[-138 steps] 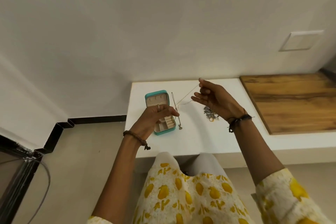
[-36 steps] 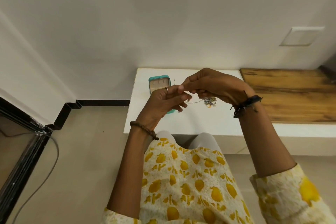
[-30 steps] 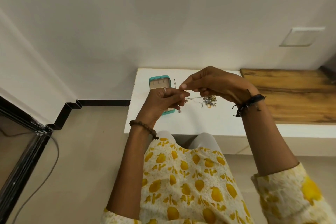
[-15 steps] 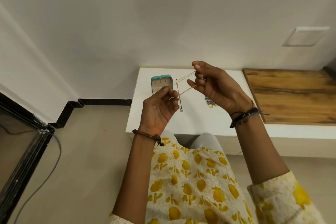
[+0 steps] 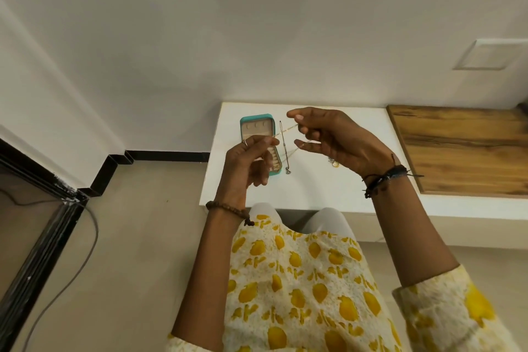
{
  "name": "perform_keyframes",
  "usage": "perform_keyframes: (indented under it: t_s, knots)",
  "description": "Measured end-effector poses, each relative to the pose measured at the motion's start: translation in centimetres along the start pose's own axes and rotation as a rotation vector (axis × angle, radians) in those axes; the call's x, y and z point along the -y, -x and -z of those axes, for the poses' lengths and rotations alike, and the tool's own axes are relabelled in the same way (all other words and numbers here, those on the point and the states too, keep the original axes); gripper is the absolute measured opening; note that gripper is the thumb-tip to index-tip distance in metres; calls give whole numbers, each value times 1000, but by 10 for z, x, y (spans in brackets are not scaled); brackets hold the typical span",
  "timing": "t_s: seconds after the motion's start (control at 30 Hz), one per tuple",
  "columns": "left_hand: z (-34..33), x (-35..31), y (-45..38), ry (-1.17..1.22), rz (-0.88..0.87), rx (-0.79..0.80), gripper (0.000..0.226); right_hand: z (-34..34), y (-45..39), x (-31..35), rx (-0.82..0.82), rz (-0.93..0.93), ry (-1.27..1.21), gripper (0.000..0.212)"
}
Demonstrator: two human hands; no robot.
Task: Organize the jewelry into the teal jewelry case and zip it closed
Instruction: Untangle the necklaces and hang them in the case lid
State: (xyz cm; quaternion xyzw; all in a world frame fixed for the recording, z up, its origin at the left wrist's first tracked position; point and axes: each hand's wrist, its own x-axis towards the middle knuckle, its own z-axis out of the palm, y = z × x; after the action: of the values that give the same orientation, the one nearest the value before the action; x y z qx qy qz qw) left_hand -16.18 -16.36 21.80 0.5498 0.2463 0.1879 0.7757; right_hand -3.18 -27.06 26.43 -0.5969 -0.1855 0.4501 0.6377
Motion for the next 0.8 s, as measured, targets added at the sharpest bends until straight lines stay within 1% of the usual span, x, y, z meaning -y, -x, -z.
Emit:
perform_keyframes:
  t_s: [0.1, 0.2, 0.27, 0.3, 0.37, 0.47, 0.6, 0.7, 0.8]
  knots:
    - [10, 7, -6, 56, 47, -5, 16, 6, -6, -7, -6, -17, 174, 15]
    - [15, 14, -15, 192, 123, -8, 16, 10, -20, -18, -25, -15, 416, 19]
    - [16, 19, -23, 255, 174, -6, 16, 10, -30, -26, -62, -5, 489, 20]
    - [17, 23, -30, 249, 196, -17, 14, 11, -39, -31, -83, 1, 510, 20]
    - [18, 31, -41, 130, 204, -69, 10, 12, -53, -40, -136, 36, 564, 19]
    - [23, 47, -65, -95, 126, -181, 11, 13, -79, -57, -191, 119, 653, 17]
    - [36, 70, -99, -202, 53, -365, 12, 12, -121, -90, -272, 152, 619, 17]
    - [45, 92, -129, -294, 2, -485, 18, 12, -158, -117, -353, 187, 611, 10]
    - [54, 112, -158, -399, -39, -550, 27, 8, -191, -140, -422, 259, 590, 11]
